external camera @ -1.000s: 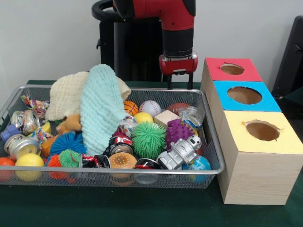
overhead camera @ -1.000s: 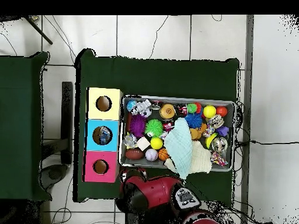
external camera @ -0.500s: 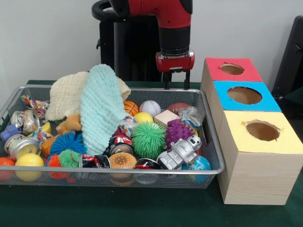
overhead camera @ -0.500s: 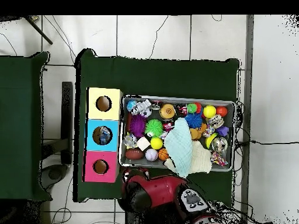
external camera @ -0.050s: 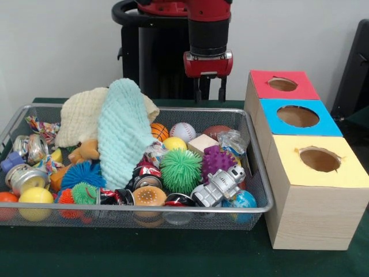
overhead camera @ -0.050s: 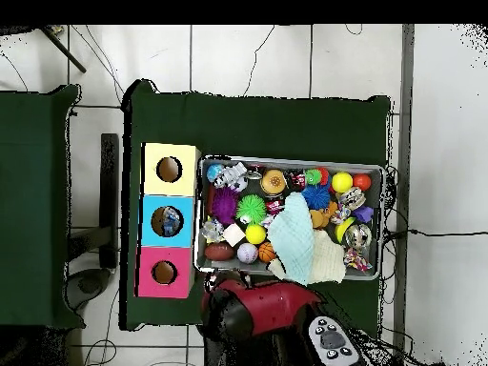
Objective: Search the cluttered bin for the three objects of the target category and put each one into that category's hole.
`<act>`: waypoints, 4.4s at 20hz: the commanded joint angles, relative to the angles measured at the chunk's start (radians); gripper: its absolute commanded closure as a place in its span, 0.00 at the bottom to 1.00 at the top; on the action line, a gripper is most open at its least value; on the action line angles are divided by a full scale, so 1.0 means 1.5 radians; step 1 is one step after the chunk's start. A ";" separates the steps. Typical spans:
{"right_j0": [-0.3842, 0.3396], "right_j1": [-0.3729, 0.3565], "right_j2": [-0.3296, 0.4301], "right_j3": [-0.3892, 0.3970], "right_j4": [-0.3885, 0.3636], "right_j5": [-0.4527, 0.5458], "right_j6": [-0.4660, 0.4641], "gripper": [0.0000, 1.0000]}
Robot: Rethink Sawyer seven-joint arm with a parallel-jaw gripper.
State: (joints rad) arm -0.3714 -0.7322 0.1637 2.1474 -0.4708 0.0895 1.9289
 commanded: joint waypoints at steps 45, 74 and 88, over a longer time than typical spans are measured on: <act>0.013 0.154 0.037 -0.176 0.016 -0.120 0.051 0.00; -0.027 0.166 0.063 -0.146 0.004 -0.163 0.072 1.00; 0.003 0.115 0.039 -0.124 0.034 -0.096 0.071 1.00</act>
State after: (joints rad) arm -0.3814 -0.5249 0.2101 1.9978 -0.4494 -0.1105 1.9289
